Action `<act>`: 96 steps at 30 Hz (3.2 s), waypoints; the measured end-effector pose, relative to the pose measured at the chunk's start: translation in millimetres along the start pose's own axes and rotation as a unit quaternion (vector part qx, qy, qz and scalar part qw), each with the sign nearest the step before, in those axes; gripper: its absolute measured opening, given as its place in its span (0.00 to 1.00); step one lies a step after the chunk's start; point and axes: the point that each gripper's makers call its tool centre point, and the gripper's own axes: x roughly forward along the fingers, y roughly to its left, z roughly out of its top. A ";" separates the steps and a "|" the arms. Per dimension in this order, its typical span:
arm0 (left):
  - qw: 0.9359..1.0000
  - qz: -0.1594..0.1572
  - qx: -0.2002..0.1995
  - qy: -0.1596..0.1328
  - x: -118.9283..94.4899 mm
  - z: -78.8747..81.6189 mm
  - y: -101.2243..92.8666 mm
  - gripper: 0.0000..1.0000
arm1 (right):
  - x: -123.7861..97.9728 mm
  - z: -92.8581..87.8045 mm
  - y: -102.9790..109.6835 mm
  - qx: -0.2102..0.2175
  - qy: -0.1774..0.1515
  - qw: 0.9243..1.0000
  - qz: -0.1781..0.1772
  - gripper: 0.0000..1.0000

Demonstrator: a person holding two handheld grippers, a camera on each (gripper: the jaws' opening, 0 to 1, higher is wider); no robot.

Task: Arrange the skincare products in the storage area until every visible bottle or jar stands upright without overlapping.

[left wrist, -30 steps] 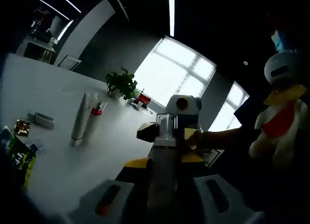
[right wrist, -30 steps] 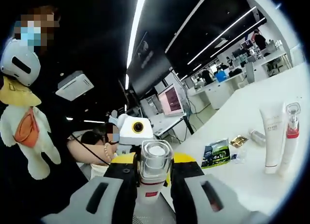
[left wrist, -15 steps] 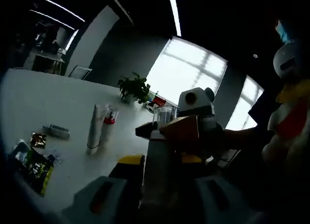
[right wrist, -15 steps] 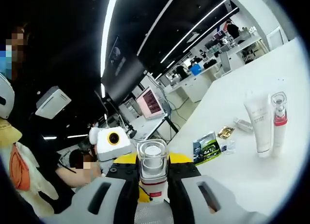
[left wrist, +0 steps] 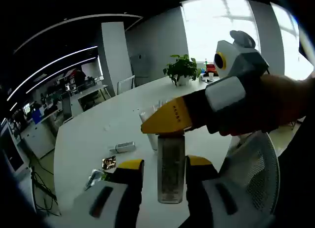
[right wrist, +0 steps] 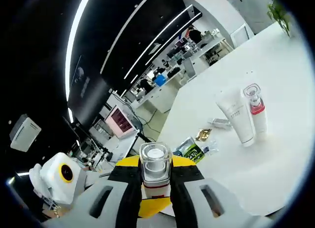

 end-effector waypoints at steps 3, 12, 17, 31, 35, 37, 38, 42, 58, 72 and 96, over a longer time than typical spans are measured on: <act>1.000 -0.012 0.006 0.009 1.1 -2.5 -9.8 0.26 | -0.8 1.2 -1.0 0.017 -0.010 1.000 -0.004 0.20; 0.976 -0.122 -0.177 -0.042 -6.4 10.6 -18.6 0.26 | -13.9 6.2 25.7 -0.069 0.012 0.993 0.097 0.22; 0.925 -0.232 -0.284 -0.098 -20.9 32.3 -31.9 0.26 | -35.4 13.5 46.8 -0.146 0.011 0.969 0.198 0.23; 0.903 -0.322 -0.254 -0.124 -38.9 52.4 -66.5 0.25 | -70.7 9.8 72.9 -0.237 0.062 0.926 0.288 0.23; 0.902 -0.329 -0.249 -0.129 -41.6 55.9 -72.2 0.25 | -73.9 8.9 75.0 -0.231 0.064 0.925 0.294 0.22; 0.907 -0.331 -0.232 -0.122 -41.2 52.6 -76.6 0.25 | -76.7 4.0 74.2 -0.245 0.074 0.921 0.293 0.21; 0.914 -0.331 -0.209 -0.111 -40.1 48.1 -79.4 0.25 | -77.9 -0.8 73.1 -0.264 0.083 0.915 0.294 0.21; 0.925 -0.334 -0.159 -0.088 -37.9 40.9 -89.3 0.25 | -82.1 -14.1 73.6 -0.317 0.104 0.894 0.301 0.20; 0.951 -0.306 -0.043 -0.034 -22.3 27.8 -88.9 0.26 | -78.0 -20.4 56.3 -0.408 0.112 0.860 0.285 0.20; 0.954 -0.296 -0.021 -0.026 -17.0 29.7 -85.3 0.26 | -74.7 -17.4 51.2 -0.418 0.112 0.854 0.288 0.20; 0.956 -0.292 0.020 -0.026 -2.5 22.6 -77.4 0.26 | -69.2 -17.2 45.1 -0.431 0.110 0.849 0.286 0.21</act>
